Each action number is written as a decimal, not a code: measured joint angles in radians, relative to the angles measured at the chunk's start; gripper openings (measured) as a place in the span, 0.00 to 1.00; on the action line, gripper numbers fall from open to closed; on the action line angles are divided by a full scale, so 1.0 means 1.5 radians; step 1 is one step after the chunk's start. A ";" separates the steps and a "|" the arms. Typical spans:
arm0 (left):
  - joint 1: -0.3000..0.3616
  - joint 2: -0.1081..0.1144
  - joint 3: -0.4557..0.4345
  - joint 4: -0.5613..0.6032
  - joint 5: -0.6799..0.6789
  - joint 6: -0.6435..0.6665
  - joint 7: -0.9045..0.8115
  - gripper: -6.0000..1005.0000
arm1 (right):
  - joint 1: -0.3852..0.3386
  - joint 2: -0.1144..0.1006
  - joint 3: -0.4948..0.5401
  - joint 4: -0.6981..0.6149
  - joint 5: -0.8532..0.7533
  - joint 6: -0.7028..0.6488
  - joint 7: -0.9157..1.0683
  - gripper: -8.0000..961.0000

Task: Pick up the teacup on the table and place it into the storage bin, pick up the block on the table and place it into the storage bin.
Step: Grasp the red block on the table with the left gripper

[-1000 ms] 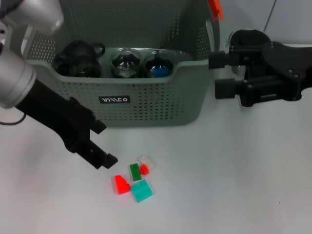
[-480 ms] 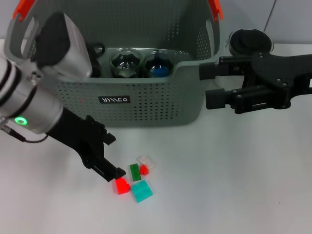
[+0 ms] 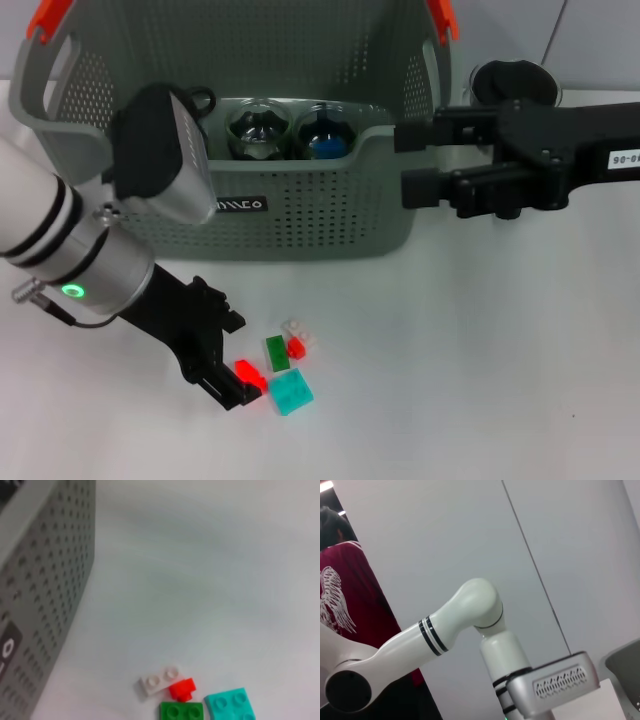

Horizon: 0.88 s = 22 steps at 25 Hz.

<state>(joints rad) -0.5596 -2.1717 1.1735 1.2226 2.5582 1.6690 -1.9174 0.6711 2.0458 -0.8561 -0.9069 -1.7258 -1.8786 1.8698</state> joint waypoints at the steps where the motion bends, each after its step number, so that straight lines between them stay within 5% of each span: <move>1: 0.001 0.000 0.006 -0.008 0.002 -0.008 0.003 0.95 | 0.000 0.000 -0.003 0.002 0.000 0.001 -0.003 0.92; 14: 0.003 -0.001 0.056 -0.050 0.016 -0.062 0.016 0.95 | 0.000 -0.012 -0.045 0.033 -0.023 -0.012 -0.046 0.92; 22: 0.000 -0.001 0.057 -0.055 0.016 -0.064 0.012 0.95 | -0.007 -0.032 -0.043 0.032 -0.069 -0.031 -0.055 0.92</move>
<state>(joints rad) -0.5600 -2.1737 1.2595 1.1404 2.5816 1.5734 -1.8987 0.6605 1.9983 -0.9209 -0.8587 -1.8295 -1.9247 1.7866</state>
